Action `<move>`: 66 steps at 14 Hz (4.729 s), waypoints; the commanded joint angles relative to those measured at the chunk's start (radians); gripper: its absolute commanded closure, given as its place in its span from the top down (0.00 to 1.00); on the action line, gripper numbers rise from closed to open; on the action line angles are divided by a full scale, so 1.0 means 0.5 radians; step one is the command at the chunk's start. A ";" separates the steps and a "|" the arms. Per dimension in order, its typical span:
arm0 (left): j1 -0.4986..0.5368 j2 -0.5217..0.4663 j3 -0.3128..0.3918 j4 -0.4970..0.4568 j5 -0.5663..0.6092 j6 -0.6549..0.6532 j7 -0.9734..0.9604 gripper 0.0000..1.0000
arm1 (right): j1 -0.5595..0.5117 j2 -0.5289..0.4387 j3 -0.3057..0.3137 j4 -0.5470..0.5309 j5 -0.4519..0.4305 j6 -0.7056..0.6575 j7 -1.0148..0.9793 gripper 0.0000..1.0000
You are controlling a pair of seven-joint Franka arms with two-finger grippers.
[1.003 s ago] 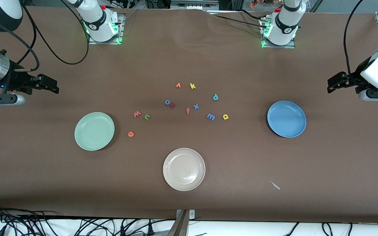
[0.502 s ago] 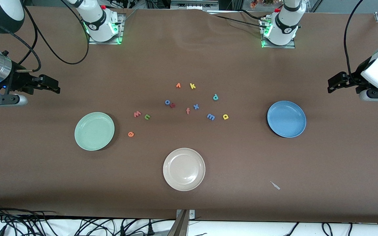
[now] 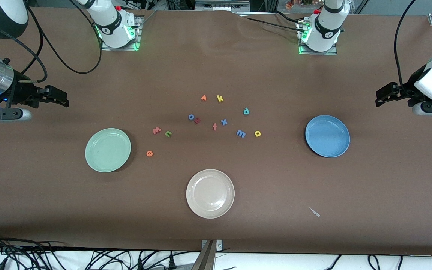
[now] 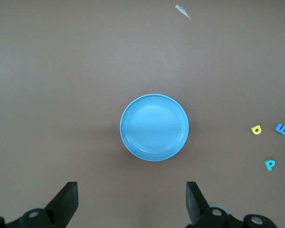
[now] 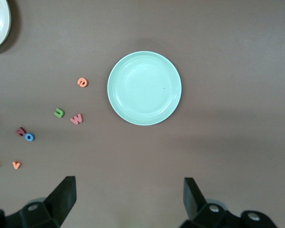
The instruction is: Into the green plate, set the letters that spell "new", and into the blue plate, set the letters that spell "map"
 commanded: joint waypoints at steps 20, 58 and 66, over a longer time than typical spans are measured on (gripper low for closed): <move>0.019 -0.007 -0.012 0.085 -0.025 -0.121 0.045 1.00 | 0.002 -0.057 0.003 -0.084 0.025 0.054 -0.020 1.00; 0.025 0.002 -0.012 0.132 -0.025 -0.115 0.042 1.00 | 0.002 -0.094 0.006 -0.145 0.025 0.091 -0.010 1.00; 0.025 -0.004 -0.009 0.128 -0.028 -0.121 0.042 1.00 | -0.001 -0.131 0.006 -0.139 0.025 0.079 -0.007 1.00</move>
